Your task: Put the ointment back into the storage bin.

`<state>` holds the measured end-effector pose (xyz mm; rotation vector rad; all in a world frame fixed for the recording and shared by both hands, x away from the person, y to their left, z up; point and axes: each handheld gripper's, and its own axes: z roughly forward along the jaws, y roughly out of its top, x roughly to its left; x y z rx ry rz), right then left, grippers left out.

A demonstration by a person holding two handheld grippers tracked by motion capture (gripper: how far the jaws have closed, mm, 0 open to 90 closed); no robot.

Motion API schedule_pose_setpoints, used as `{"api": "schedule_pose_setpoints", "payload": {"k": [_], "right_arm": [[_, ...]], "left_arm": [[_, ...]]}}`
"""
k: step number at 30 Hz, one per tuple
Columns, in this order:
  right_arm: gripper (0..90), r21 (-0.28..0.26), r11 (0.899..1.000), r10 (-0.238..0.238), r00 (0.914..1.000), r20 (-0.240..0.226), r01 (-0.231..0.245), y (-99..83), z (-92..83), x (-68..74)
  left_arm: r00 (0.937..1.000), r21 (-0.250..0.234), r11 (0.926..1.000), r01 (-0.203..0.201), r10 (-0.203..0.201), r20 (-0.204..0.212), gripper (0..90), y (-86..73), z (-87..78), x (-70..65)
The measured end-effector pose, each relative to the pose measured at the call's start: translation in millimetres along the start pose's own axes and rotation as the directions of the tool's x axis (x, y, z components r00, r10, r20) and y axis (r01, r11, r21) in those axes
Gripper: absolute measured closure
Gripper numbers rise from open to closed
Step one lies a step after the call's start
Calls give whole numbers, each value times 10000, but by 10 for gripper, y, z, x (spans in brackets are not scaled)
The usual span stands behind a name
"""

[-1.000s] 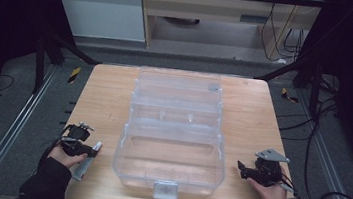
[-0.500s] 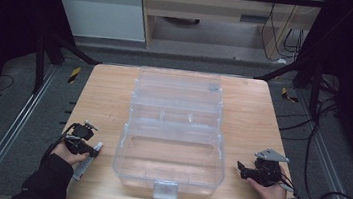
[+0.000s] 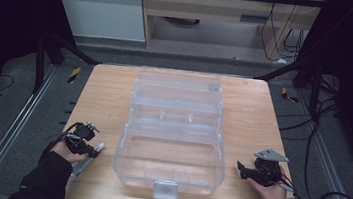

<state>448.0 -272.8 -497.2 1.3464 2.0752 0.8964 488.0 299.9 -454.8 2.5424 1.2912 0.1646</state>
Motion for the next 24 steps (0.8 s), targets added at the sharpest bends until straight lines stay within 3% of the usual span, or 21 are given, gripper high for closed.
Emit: {"api": "schedule_pose_setpoints", "payload": {"k": [5,10,15,18,24], "right_arm": [[168,-32,10000,18,10000,6,-18,-2,2,6],[168,-15,9999,106,9999,24,-106,-9,11,-9],[169,-38,10000,60,10000,48,-60,-10,12,-14],[172,-37,10000,-18,10000,86,18,-11,21,-19],[172,-13,9999,-110,9999,72,110,-16,29,-18]], "left_arm": [[9987,-404,9979,-501,501,-8,704,-9,-198,-12],[9960,-987,9911,-898,889,-130,704,-43,-494,-48],[9934,-1356,9841,-1150,1138,-166,704,-49,-675,-66],[9879,-1597,9749,-1553,1524,-301,704,-13,-838,-95],[9760,-1977,9559,-2173,2150,-333,704,80,-1011,-169]]}}
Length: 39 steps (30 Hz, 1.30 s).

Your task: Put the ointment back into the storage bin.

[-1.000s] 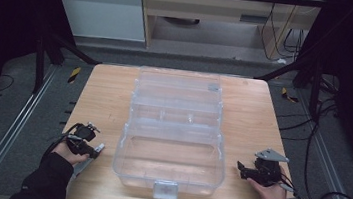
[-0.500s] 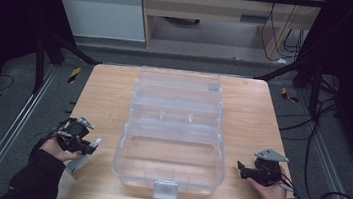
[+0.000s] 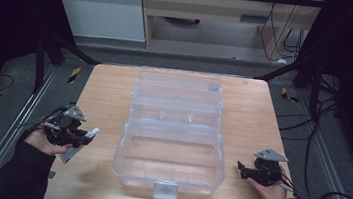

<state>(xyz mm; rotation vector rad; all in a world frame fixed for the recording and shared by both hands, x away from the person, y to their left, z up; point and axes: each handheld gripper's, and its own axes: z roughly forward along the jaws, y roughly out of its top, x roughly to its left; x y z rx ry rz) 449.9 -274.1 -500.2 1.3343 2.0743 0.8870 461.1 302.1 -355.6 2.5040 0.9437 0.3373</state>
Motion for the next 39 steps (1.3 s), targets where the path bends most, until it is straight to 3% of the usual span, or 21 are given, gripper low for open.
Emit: {"api": "schedule_pose_setpoints", "payload": {"k": [4,9,12,13,14,15,19,20,21,22,23,26,27,28,29,30,31,32,33,35,39], "right_arm": [[172,-36,10000,-5,10000,41,5,-1,-8,1],[172,-99,9999,-119,9999,92,120,-2,-1,2],[172,-118,9997,-207,9997,130,209,-8,-4,-4],[172,-118,9997,-207,9997,130,209,-8,-4,-4],[172,-112,9998,-156,9998,92,157,-10,-5,-3],[172,-112,9998,-156,9998,92,157,-10,-5,-3],[172,-78,9997,-230,9997,91,230,-11,3,-5],[172,-80,9997,-244,9997,95,245,-11,2,-5],[172,-80,9997,-244,9997,95,245,-11,2,-5],[172,-127,9996,-251,9996,88,252,-12,1,-4],[172,-127,9996,-251,9996,88,252,-12,1,-4],[172,-155,9994,-293,9995,84,294,-12,1,-12],[171,-149,9995,-285,9996,72,286,-13,1,-12],[171,-147,9995,-270,9996,79,271,-14,1,-11],[171,-147,9995,-270,9996,79,271,-14,1,-11],[171,-159,9995,-267,9996,78,268,-15,1,-11],[171,-159,9995,-267,9996,78,268,-15,1,-11],[169,-148,9996,-255,9996,75,256,-15,1,-11],[169,-148,9996,-255,9996,75,256,-15,1,-11],[166,-157,9995,-273,9996,100,274,-17,-1,-9],[167,-240,9993,-299,9995,91,301,-16,-7,-13]], "left_arm": [[9978,-202,9981,-585,591,297,704,132,-114,-52],[9923,-316,9923,-1198,1207,271,704,323,-227,-131],[9820,-370,9821,-1845,1858,347,704,516,-301,-222],[9820,-370,9821,-1845,1858,347,704,516,-301,-222],[9744,-412,9741,-2223,2234,261,704,616,-321,-279],[9744,-412,9741,-2223,2234,261,704,616,-321,-279],[9563,-356,9575,-2862,2878,522,704,807,-324,-378],[9475,-303,9492,-3132,3144,576,704,877,-316,-413],[9475,-303,9492,-3132,3144,576,704,877,-316,-413],[9381,-302,9410,-3370,3383,747,704,948,-303,-463],[9381,-302,9410,-3370,3383,747,704,948,-303,-463],[9160,-181,9214,-3881,3878,1029,704,1067,-253,-581],[9160,-181,9214,-3881,3878,1029,704,1067,-253,-581],[9057,-102,9116,-4109,4095,1099,704,1123,-217,-644],[9057,-102,9116,-4109,4095,1099,704,1123,-217,-644],[8952,19,9013,-4332,4300,1168,704,1177,-179,-707],[8952,19,9013,-4332,4300,1168,704,1177,-179,-707],[8853,64,8926,-4507,4461,1315,704,1230,-135,-766],[8853,64,8926,-4507,4461,1315,704,1230,-135,-766],[8682,210,8765,-4810,4728,1502,704,1301,-54,-856],[8575,305,8669,-4976,4863,1678,703,1365,27,-946]]}}
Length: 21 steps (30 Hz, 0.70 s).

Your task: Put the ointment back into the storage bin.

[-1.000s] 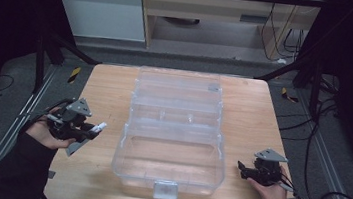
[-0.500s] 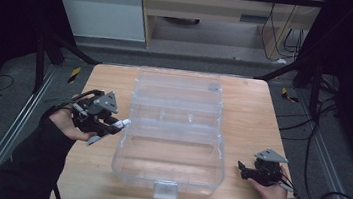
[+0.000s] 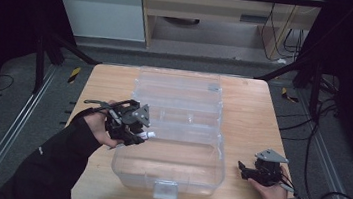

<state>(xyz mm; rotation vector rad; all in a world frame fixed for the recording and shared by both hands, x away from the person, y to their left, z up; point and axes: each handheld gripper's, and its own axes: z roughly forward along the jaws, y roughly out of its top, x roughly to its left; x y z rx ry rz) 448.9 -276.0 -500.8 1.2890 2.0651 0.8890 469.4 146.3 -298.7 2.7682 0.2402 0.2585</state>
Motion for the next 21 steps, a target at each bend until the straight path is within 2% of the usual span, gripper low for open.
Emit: {"api": "schedule_pose_setpoints", "payload": {"k": [1,6,10,17,21], "right_arm": [[167,19,10000,12,10000,-4,-12,0,-4,3],[168,-17,10000,-15,10000,-17,15,-1,-3,2],[168,-22,10000,-34,10000,-63,34,-2,-2,5],[169,-3,9999,-104,9999,-51,104,-4,1,7],[170,37,9999,-131,9999,-59,131,-6,3,9]], "left_arm": [[9995,-21,9996,-286,286,127,704,58,37,-10],[9974,24,9983,-580,579,429,704,148,106,-43],[9924,125,9958,-904,890,845,704,212,238,-74],[9851,324,9918,-1240,1191,1244,704,218,437,-92],[9785,433,9886,-1444,1361,1552,703,197,558,-85]]}}
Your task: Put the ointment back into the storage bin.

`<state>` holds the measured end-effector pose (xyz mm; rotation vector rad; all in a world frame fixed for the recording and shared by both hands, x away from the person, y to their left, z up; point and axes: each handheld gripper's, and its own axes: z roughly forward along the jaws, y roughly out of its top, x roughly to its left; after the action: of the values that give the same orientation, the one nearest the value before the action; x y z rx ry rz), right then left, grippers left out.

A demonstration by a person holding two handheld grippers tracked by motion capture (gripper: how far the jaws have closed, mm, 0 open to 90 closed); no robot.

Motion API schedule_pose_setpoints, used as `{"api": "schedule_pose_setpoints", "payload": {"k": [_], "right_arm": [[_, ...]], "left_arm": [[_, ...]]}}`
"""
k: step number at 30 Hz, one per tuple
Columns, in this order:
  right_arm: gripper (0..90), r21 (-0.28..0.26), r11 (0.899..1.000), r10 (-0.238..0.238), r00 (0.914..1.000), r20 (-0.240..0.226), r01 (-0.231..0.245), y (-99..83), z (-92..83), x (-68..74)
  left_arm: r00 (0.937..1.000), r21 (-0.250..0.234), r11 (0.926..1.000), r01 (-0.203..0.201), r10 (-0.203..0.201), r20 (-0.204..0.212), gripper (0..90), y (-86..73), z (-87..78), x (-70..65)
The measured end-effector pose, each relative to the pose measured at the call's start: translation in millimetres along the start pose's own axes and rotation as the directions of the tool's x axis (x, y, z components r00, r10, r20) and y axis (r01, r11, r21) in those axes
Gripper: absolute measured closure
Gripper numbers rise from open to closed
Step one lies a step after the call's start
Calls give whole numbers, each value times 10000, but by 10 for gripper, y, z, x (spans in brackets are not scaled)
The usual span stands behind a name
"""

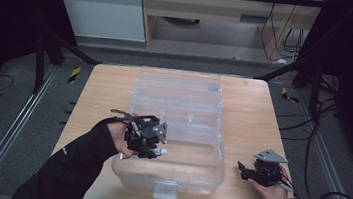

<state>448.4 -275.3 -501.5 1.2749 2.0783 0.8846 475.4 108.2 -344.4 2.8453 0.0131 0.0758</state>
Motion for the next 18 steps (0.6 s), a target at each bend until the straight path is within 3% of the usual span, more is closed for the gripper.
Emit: {"api": "schedule_pose_setpoints", "payload": {"k": [18], "right_arm": [[170,114,9999,-84,10000,-39,85,-8,21,8]], "left_arm": [[9968,655,9975,-257,206,775,703,-103,426,84]]}}
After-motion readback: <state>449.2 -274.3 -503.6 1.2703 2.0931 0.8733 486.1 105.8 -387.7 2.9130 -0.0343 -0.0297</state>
